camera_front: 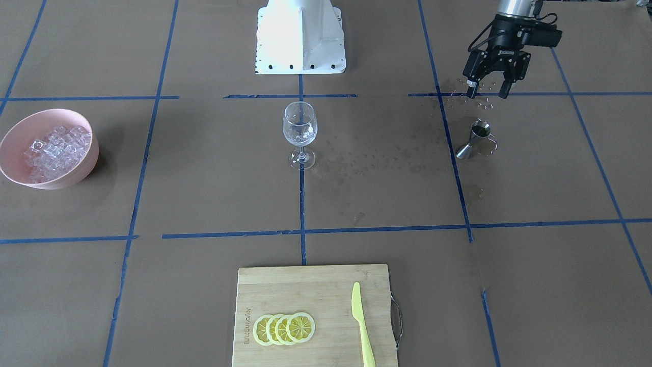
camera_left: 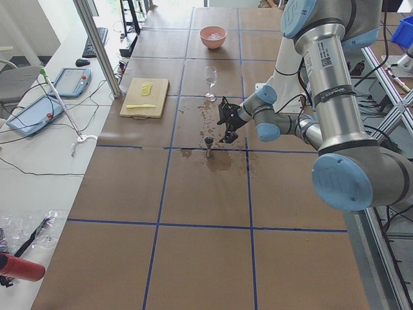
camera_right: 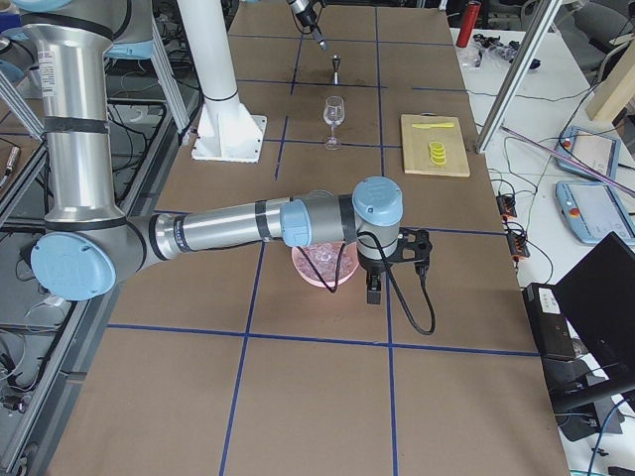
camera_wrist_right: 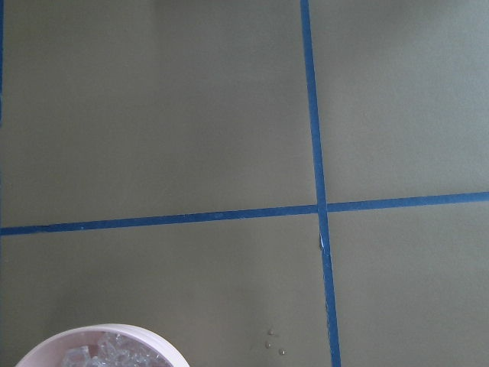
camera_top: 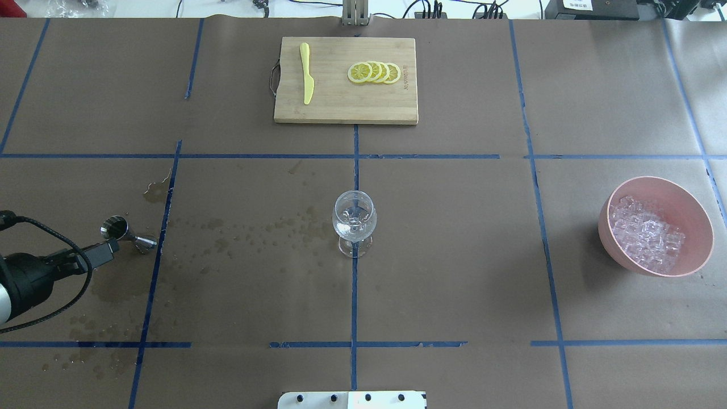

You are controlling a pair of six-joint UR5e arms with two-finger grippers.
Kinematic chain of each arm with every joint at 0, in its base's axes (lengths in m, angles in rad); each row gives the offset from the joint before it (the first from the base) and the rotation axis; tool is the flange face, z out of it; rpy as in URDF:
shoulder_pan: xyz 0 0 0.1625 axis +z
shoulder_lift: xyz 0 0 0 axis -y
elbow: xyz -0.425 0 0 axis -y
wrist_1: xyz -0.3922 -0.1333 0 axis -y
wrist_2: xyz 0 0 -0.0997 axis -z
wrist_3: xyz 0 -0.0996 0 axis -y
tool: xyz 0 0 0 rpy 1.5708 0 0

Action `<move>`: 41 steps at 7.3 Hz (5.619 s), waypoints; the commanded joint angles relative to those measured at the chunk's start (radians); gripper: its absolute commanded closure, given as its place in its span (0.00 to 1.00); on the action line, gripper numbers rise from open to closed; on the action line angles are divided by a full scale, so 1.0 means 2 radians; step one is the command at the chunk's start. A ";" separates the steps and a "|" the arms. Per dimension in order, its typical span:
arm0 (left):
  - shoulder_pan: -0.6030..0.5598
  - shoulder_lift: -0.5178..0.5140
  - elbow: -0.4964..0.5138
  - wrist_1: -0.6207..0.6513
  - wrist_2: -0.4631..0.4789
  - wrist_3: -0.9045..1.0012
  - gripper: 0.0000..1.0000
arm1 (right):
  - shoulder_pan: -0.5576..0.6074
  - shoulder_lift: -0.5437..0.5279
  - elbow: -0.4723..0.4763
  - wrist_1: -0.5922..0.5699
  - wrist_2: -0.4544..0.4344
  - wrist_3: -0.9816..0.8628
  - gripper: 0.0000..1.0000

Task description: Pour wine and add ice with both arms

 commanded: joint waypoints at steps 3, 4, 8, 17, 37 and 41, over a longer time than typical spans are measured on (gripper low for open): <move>0.081 -0.001 0.048 0.004 0.174 -0.021 0.00 | 0.000 -0.004 0.000 0.000 0.005 0.001 0.00; 0.092 -0.008 0.074 0.006 0.206 -0.021 0.00 | 0.000 -0.004 0.000 0.000 0.013 0.001 0.00; 0.096 -0.115 0.181 0.055 0.281 -0.021 0.00 | 0.000 -0.003 0.007 0.000 0.014 0.001 0.00; 0.093 -0.149 0.236 0.055 0.338 -0.022 0.13 | 0.000 -0.001 0.007 -0.001 0.014 0.003 0.00; 0.018 -0.163 0.174 -0.103 0.343 0.179 1.00 | -0.017 0.001 0.020 0.000 0.041 0.030 0.00; -0.008 -0.208 0.177 -0.151 0.340 0.321 1.00 | -0.022 0.003 0.018 0.000 0.040 0.031 0.00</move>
